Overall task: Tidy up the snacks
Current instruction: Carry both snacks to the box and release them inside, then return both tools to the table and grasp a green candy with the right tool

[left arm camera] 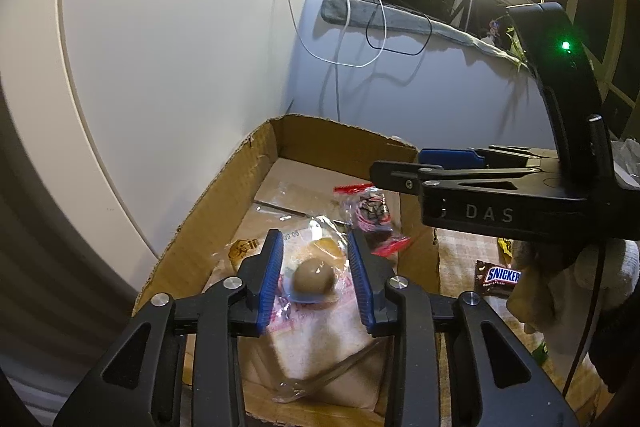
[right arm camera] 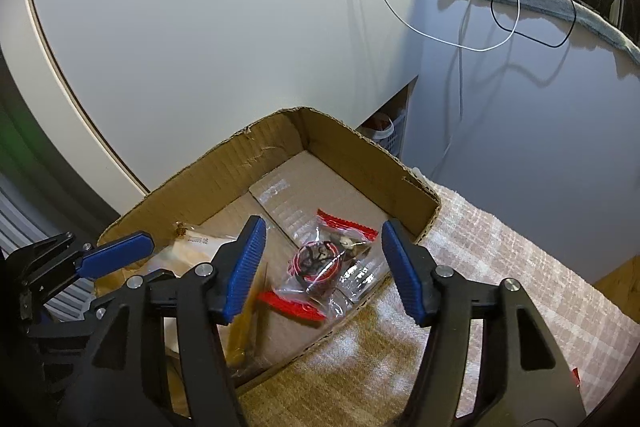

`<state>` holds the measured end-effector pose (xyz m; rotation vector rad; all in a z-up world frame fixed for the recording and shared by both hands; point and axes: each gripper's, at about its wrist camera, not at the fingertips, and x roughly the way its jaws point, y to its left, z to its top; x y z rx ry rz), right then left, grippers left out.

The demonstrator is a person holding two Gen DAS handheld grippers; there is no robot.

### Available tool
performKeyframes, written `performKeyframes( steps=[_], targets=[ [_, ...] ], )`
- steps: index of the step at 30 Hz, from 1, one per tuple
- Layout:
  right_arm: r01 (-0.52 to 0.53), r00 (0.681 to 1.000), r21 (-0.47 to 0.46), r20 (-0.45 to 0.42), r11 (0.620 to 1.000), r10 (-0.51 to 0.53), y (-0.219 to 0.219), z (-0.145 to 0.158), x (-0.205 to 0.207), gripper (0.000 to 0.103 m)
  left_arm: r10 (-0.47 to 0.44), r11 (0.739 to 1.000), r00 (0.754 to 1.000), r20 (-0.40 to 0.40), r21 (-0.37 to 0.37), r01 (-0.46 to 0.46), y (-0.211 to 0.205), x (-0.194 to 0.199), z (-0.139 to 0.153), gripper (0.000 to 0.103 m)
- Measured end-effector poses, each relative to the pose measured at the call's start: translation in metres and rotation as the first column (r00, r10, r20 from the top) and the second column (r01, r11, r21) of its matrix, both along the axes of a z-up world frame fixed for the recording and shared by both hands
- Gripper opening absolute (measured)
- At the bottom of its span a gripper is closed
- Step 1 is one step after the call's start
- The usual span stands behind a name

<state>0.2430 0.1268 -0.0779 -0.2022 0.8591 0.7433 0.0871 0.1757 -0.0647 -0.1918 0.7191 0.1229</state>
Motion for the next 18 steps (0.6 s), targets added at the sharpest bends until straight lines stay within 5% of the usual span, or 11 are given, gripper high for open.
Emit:
performKeyframes(
  steps=[2,4,18],
  targets=[
    [0.004,1.0,-0.001,0.009,1.0,-0.004,-0.001,0.002,-0.001,0.07,0.006,1.0,1.0,0.006,0.003,-0.006,0.0,-0.002,0.001,0.05],
    [0.006,1.0,0.001,0.018,1.0,-0.006,-0.003,0.004,-0.003,0.074,0.009,1.0,1.0,0.015,0.014,-0.009,-0.001,-0.004,0.003,0.054],
    [0.025,0.999,0.012,0.043,1.0,-0.026,-0.027,0.023,-0.019,0.074,0.002,1.0,0.999,0.047,0.031,-0.003,-0.016,-0.018,0.018,0.054]
  ],
)
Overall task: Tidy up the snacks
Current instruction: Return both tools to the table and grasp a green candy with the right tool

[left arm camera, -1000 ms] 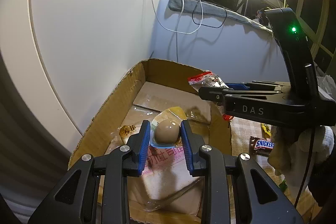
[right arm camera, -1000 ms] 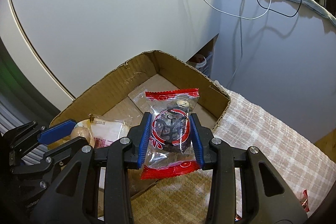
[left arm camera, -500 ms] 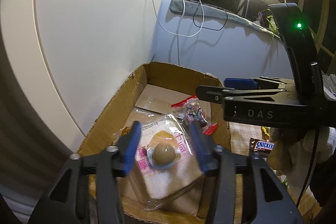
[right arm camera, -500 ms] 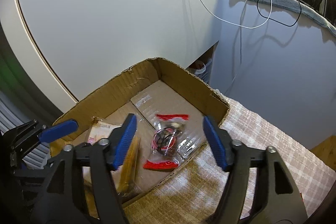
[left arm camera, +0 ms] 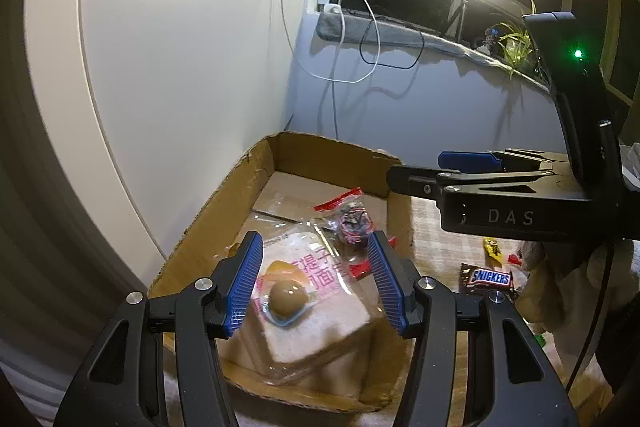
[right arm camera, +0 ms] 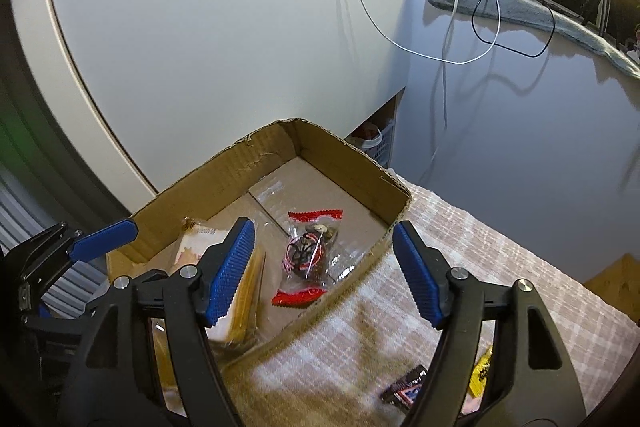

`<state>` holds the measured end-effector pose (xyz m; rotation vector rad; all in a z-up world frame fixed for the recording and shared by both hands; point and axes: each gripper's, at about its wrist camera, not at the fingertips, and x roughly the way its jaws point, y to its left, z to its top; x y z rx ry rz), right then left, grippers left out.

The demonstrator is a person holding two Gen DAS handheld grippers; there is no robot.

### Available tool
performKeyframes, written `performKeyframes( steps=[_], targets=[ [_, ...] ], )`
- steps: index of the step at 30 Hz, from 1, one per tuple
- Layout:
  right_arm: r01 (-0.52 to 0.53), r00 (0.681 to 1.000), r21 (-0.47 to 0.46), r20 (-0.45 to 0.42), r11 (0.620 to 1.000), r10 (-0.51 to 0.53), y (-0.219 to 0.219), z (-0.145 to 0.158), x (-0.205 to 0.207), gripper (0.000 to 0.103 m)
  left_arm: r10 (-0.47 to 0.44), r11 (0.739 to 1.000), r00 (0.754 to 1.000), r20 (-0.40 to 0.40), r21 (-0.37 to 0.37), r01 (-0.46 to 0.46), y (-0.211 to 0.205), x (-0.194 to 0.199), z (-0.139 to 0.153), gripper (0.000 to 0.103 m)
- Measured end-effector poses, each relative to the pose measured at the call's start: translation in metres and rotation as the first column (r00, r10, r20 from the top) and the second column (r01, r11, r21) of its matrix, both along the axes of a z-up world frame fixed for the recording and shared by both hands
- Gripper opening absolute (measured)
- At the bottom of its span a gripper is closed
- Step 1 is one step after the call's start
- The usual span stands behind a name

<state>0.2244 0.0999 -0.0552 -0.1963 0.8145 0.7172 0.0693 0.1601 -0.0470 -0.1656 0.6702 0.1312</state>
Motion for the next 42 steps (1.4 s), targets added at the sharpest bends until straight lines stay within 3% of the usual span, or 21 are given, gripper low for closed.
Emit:
performKeyframes(
  steps=[9,17,26,33,42],
  targets=[
    [0.025,0.999,0.024,0.033,0.999,-0.026,-0.03,0.015,-0.023,0.074,-0.028,1.0,1.0,0.014,0.0,0.028,-0.02,-0.009,0.008,0.054],
    [0.084,0.995,0.111,0.042,0.99,-0.089,-0.087,0.029,-0.043,0.074,-0.078,0.997,0.997,0.006,-0.02,0.078,-0.046,-0.016,0.005,0.054],
    [0.174,0.984,0.03,0.043,0.984,-0.175,-0.161,0.02,-0.058,0.074,-0.194,0.98,0.98,-0.042,-0.053,0.192,-0.091,-0.014,-0.013,0.054],
    [0.272,0.962,-0.05,-0.001,0.961,-0.273,-0.228,-0.004,-0.08,0.074,-0.291,0.955,0.954,-0.072,-0.078,0.286,-0.128,-0.013,-0.023,0.054],
    [0.347,0.932,-0.051,-0.096,0.936,-0.35,-0.281,-0.033,-0.127,0.074,-0.448,0.892,0.884,-0.136,-0.128,0.433,-0.173,-0.012,-0.038,0.054]
  ],
)
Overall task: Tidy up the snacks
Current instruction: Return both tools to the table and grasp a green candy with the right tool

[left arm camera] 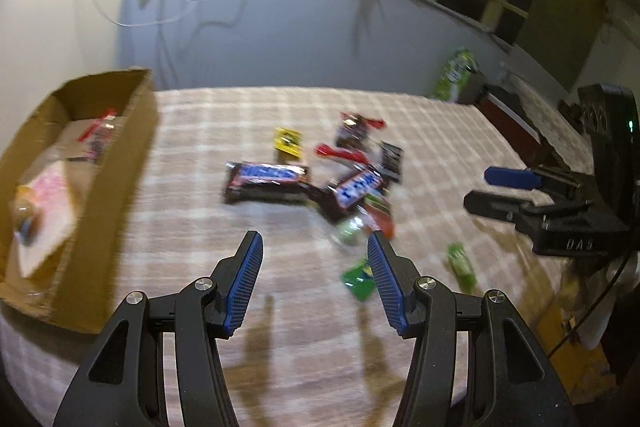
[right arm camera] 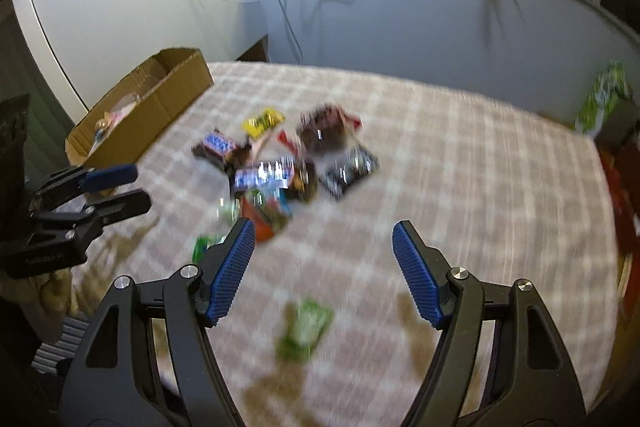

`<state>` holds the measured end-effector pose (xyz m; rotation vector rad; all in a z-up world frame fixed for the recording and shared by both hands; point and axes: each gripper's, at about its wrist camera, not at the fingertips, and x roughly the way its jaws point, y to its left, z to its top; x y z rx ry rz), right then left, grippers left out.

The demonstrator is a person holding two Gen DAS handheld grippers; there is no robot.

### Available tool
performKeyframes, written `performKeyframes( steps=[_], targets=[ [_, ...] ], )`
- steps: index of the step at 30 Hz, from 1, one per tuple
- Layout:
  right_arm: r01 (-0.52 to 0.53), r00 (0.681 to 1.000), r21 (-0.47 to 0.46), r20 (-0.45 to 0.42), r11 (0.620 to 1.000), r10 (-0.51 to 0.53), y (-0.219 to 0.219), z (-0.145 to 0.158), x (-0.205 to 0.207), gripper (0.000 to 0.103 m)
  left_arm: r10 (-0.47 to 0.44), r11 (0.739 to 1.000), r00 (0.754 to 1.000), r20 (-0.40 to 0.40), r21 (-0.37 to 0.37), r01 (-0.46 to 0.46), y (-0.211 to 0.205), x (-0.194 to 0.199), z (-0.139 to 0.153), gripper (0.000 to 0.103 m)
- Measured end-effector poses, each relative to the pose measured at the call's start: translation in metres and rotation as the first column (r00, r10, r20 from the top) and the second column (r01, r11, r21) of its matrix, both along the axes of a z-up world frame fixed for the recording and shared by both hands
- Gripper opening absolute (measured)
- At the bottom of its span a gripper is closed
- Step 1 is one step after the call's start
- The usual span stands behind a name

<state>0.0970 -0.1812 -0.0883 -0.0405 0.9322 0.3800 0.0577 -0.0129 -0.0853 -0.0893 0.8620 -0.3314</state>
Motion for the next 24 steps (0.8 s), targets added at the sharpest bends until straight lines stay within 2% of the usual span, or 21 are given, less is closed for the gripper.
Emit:
performKeyframes(
  steps=[2,5,7,10,11,17,22,24],
  targets=[
    [0.011,1.0,0.002,-0.019,1.0,-0.011,-0.005,-0.007,-0.009,0.073,-0.038,0.999,0.999,-0.021,-0.004,0.038,-0.009,0.001,-0.003,0.054],
    [0.014,0.998,0.012,-0.055,1.0,-0.013,-0.006,-0.015,-0.018,0.063,-0.092,0.996,0.995,-0.04,0.018,0.093,-0.022,0.003,-0.009,0.054],
    [0.016,0.997,0.022,-0.082,1.0,-0.014,-0.005,-0.021,-0.022,0.06,-0.127,0.991,0.991,-0.048,0.041,0.129,-0.03,0.005,-0.012,0.054],
    [0.02,0.993,0.028,-0.113,0.999,-0.017,-0.003,-0.031,-0.029,0.055,-0.17,0.982,0.983,-0.07,0.069,0.175,-0.036,0.007,-0.017,0.039],
    [0.022,0.992,0.029,-0.123,0.999,-0.019,-0.002,-0.034,-0.03,0.053,-0.188,0.978,0.979,-0.084,0.077,0.194,-0.039,0.009,-0.02,0.037],
    [0.027,0.987,0.026,-0.158,0.999,-0.022,0.004,-0.045,-0.034,0.05,-0.255,0.952,0.96,-0.117,0.146,0.271,-0.05,0.015,-0.032,0.037],
    [0.017,0.991,-0.035,-0.129,0.999,-0.021,0.014,-0.048,-0.035,0.047,-0.282,0.932,0.952,-0.121,0.199,0.302,-0.059,0.019,-0.037,0.037],
    [0.012,0.993,-0.065,-0.116,0.998,-0.02,0.016,-0.049,-0.035,0.037,-0.293,0.928,0.948,-0.127,0.199,0.314,-0.061,0.018,-0.039,0.037]
  ],
)
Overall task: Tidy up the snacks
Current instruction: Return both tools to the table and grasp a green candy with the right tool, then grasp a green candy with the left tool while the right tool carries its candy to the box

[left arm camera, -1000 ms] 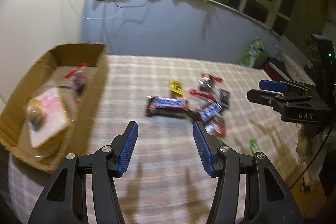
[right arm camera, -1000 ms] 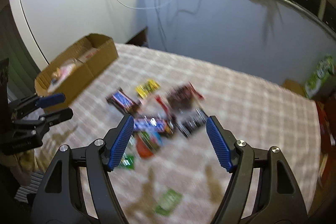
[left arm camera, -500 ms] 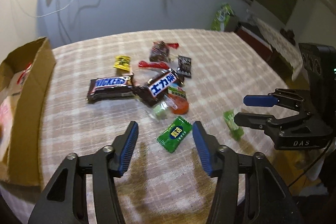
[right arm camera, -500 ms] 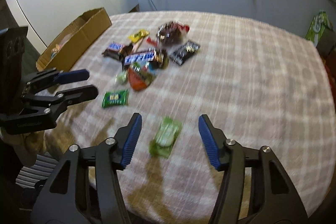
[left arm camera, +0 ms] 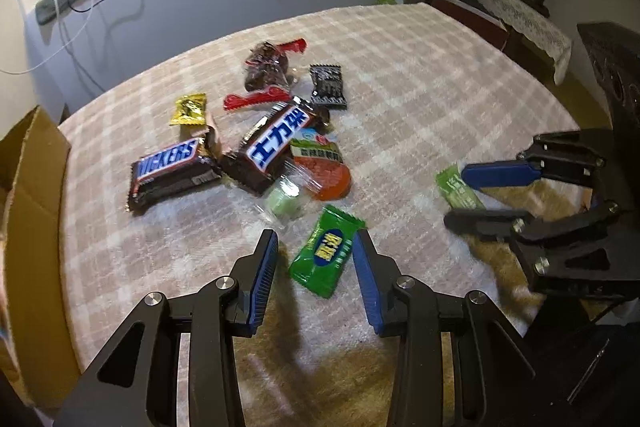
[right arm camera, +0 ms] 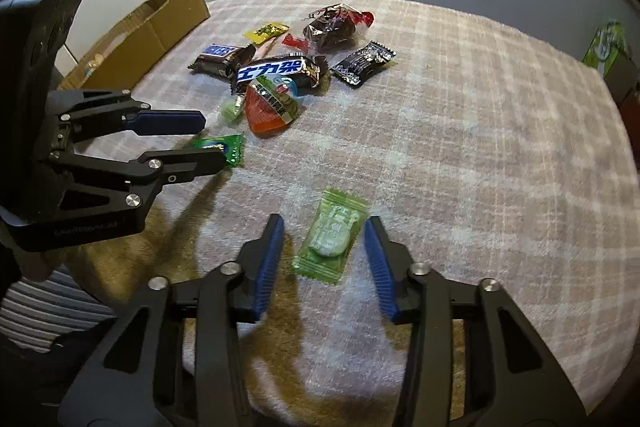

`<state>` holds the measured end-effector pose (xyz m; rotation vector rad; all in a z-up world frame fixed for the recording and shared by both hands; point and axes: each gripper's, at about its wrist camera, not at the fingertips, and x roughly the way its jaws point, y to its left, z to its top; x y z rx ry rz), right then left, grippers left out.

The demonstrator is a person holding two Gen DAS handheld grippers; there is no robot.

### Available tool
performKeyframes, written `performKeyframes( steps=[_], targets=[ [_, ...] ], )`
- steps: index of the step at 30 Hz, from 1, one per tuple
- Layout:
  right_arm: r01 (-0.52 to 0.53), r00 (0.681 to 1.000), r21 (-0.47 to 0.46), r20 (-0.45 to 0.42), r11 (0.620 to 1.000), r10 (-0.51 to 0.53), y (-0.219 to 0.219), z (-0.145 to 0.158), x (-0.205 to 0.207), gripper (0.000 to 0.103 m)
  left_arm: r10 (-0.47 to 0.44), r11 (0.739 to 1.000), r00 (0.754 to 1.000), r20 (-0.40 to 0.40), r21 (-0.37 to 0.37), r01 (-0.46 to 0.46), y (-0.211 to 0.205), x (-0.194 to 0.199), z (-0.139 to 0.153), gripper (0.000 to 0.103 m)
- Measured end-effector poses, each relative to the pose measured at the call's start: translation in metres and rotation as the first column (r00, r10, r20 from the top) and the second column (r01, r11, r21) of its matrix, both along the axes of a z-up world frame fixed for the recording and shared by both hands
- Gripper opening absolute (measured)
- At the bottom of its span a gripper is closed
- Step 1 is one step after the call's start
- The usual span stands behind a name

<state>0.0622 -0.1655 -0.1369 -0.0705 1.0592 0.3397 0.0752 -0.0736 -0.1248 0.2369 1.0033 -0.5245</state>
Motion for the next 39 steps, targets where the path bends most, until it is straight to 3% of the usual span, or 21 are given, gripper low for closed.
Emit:
performKeyframes(
  steps=[5,10,26,39],
  targets=[
    [-0.029,0.999,-0.076,0.031,0.997,0.031,0.003,-0.001,-0.002,0.023,0.016,1.0,1.0,0.015,0.005,-0.016,-0.001,-0.004,-0.003,0.028],
    [-0.031,0.999,-0.067,0.03,0.997,0.033,0.0,0.0,-0.001,0.023,0.074,0.997,0.997,0.03,-0.018,-0.074,0.002,-0.008,-0.004,0.023],
    [-0.008,0.997,-0.001,0.076,1.0,0.008,-0.002,0.02,0.003,0.022,0.237,0.962,0.971,0.038,-0.145,-0.23,0.038,-0.022,0.011,0.022],
    [-0.081,0.986,0.05,0.153,0.995,0.073,0.034,0.053,0.023,0.022,0.38,0.915,0.919,0.106,-0.192,-0.356,0.093,-0.027,0.044,0.022]
  ],
)
